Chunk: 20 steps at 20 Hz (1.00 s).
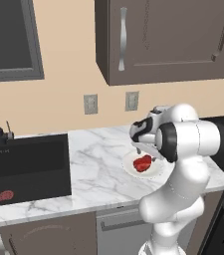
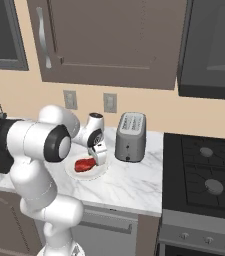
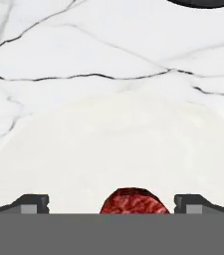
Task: Place the steak on the counter behind the older steak on the same shelf of the fridge to maintain FIFO order. Close the fridge door when finished.
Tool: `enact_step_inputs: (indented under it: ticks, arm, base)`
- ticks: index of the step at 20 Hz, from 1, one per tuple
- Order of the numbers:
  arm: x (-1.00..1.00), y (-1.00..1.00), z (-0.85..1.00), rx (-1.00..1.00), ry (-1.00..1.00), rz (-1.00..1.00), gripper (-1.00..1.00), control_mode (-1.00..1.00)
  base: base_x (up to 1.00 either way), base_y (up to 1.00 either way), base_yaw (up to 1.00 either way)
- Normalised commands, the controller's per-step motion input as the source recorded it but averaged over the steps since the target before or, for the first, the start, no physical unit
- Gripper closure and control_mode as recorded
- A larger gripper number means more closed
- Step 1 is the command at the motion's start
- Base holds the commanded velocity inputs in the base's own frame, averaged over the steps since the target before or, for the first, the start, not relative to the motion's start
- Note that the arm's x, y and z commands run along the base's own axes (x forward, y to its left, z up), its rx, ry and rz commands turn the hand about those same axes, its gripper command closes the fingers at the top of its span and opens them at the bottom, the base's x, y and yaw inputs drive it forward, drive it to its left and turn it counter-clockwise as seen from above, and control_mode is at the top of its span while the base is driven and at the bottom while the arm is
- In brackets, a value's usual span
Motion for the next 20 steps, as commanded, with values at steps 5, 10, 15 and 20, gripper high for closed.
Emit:
enact_step_inputs:
  ticks: [5, 10, 15, 20]
  arm:
    - [0.11, 0.00, -0.35, 0.00, 0.01, 0.00, -1.00, -1.00]
    - [0.00, 0.00, -0.39, 0.00, 0.00, 0.00, -1.00, -1.00]
    - [-0.15, 0.00, -0.31, 0.00, -0.01, 0.00, -1.00, -1.00]
    - [-0.51, 0.00, -0.16, 0.00, -0.09, 0.00, -1.00, -1.00]
  base:
    - [0.00, 0.00, 0.00]
    - [0.00, 0.00, 0.00]
    - [0.00, 0.00, 0.00]
    - [0.00, 0.00, 0.00]
